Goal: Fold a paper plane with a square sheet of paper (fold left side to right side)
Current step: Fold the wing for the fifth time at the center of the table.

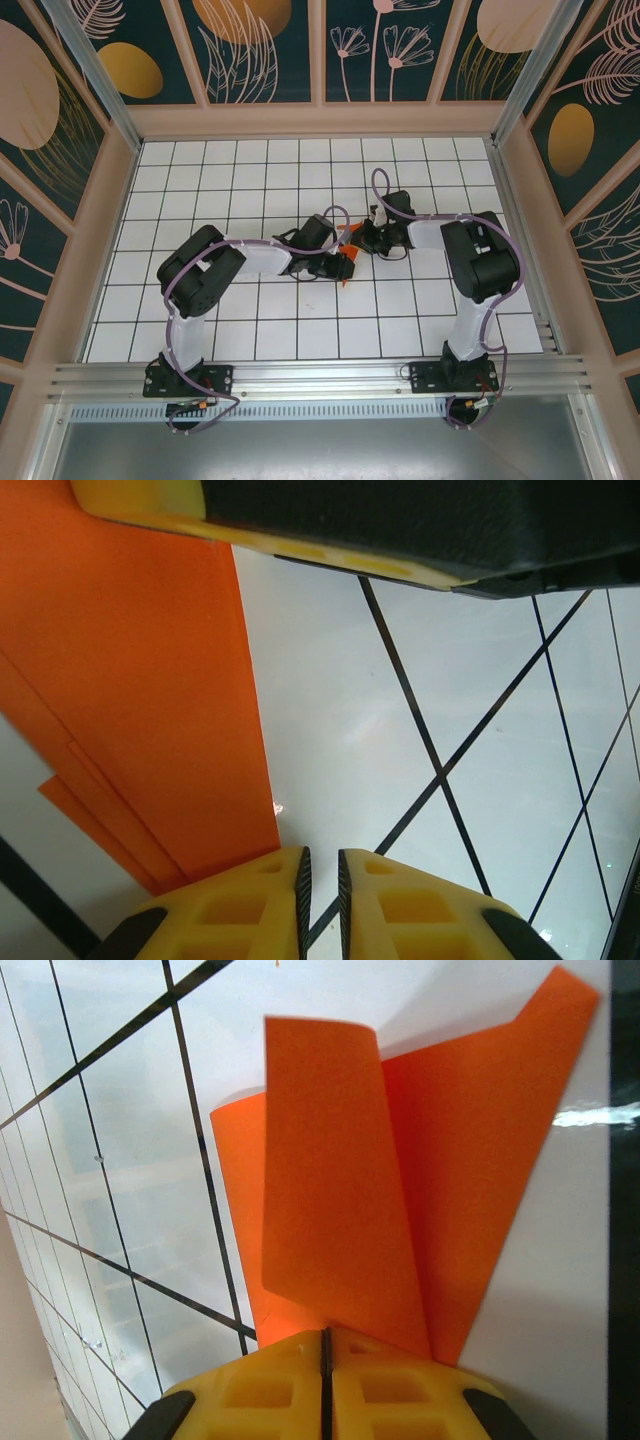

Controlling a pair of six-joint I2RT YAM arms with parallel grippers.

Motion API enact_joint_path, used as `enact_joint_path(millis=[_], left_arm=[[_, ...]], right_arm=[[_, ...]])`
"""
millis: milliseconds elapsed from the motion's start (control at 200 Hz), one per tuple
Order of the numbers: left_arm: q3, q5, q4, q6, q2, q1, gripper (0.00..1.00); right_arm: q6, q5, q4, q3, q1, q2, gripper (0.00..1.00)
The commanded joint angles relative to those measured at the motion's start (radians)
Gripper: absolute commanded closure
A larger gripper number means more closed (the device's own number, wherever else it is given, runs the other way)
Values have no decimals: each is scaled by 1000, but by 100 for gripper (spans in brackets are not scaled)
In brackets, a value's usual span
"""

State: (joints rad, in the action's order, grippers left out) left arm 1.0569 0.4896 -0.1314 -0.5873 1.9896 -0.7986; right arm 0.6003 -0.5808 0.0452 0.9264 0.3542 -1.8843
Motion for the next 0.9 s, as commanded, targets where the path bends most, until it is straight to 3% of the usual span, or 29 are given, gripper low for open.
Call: enact_joint_path(millis=[0,475,766,896], left_arm=[[-60,9,88,11,12,-30,82],[-129,54,214,108,-65,-89,83],[-153,12,206,81,-158,-94,84],[-116,43,178,64,-220,-73,84]], right_arm=[[-24,64,-106,-32,-6,-53,89],[-20,76,-117,-34,-5,-43,89],[-22,78,-124,-33,-5,-35,89],[-20,74,-121,-34,-4,-34,89]])
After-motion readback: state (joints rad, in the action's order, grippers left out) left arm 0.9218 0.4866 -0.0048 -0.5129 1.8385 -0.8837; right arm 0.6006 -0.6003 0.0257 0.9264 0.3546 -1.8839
